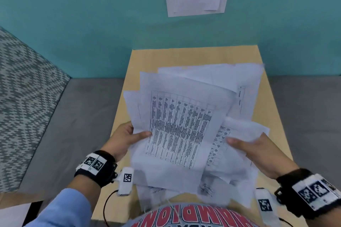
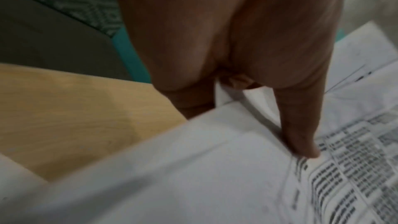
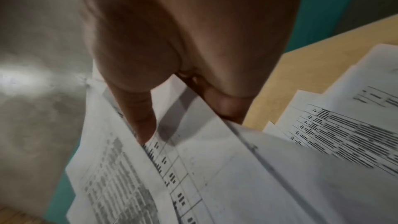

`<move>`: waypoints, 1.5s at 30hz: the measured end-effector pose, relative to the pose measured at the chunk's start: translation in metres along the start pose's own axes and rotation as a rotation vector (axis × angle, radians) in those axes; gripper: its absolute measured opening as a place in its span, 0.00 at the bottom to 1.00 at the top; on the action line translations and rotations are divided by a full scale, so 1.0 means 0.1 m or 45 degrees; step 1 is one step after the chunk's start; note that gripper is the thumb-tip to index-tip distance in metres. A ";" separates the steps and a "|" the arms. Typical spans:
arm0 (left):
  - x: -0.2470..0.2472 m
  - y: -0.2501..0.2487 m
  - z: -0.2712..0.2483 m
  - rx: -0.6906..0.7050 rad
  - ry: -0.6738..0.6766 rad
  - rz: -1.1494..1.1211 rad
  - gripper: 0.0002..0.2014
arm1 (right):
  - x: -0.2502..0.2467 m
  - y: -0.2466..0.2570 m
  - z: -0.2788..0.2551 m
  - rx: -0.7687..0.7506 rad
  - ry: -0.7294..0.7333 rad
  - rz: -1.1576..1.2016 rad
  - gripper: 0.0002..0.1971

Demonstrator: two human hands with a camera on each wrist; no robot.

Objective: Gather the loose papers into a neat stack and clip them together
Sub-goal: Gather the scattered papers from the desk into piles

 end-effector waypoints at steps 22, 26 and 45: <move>0.83 -0.01 -0.05 -0.239 -0.015 -0.507 0.21 | 0.05 -0.13 0.00 0.139 0.020 0.373 0.38; 0.73 -0.13 0.00 -0.136 -0.064 -0.366 0.27 | 0.02 0.06 -0.05 0.135 0.068 0.243 0.26; 0.95 -0.22 0.00 0.091 -0.099 0.107 0.12 | 0.04 0.00 0.12 -0.182 -0.491 -0.496 0.28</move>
Point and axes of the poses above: each hand's wrist, its own z-axis towards the middle knuckle, its own x-axis out of the palm, y = z × x, the point moved 5 cm from there along z, towards the middle knuckle, and after that the axes turned 9 degrees about y, right-handed, at the moved point
